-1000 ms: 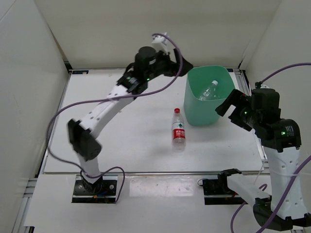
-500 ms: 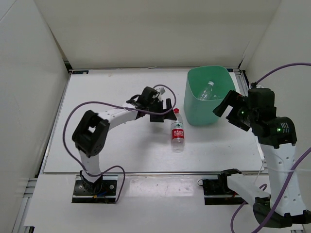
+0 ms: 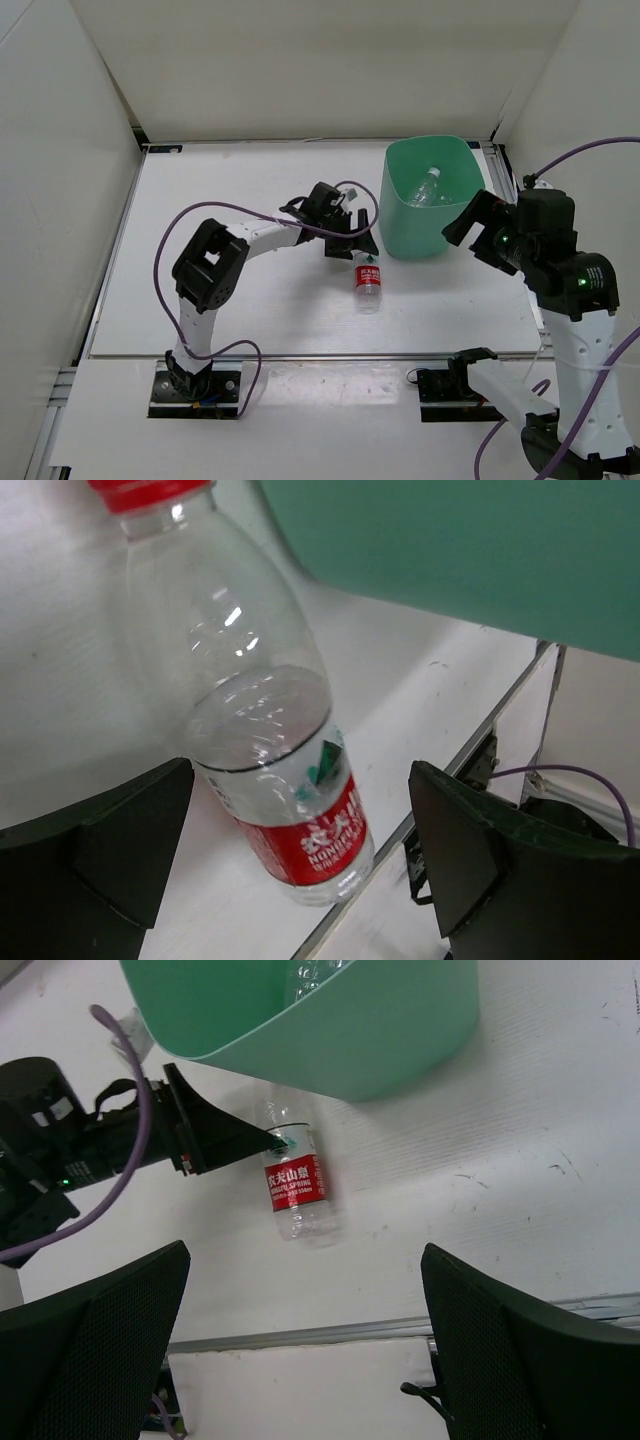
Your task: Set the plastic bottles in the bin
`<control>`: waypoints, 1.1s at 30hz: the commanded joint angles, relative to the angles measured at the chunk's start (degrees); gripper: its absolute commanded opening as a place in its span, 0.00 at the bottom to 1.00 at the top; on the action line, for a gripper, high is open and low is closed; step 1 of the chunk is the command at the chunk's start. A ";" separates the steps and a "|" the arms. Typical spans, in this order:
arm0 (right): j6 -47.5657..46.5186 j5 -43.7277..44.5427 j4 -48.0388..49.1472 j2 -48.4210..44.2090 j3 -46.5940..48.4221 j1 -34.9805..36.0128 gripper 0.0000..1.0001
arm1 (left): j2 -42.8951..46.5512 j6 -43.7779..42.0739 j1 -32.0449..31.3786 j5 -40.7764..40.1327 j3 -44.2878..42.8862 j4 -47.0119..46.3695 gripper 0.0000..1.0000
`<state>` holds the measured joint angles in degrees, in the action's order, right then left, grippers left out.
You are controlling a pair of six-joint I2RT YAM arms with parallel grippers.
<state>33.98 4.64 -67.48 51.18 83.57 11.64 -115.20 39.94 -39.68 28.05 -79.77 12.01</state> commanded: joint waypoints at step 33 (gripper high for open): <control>1.44 14.08 -1.07 0.06 0.97 -0.21 1.00 | -8.14 -11.82 2.51 -16.19 -61.38 7.77 0.55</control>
<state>35.16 15.68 -68.58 50.87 82.02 11.64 -112.55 31.68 -34.74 9.43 -129.27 17.74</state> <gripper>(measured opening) 0.998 0.632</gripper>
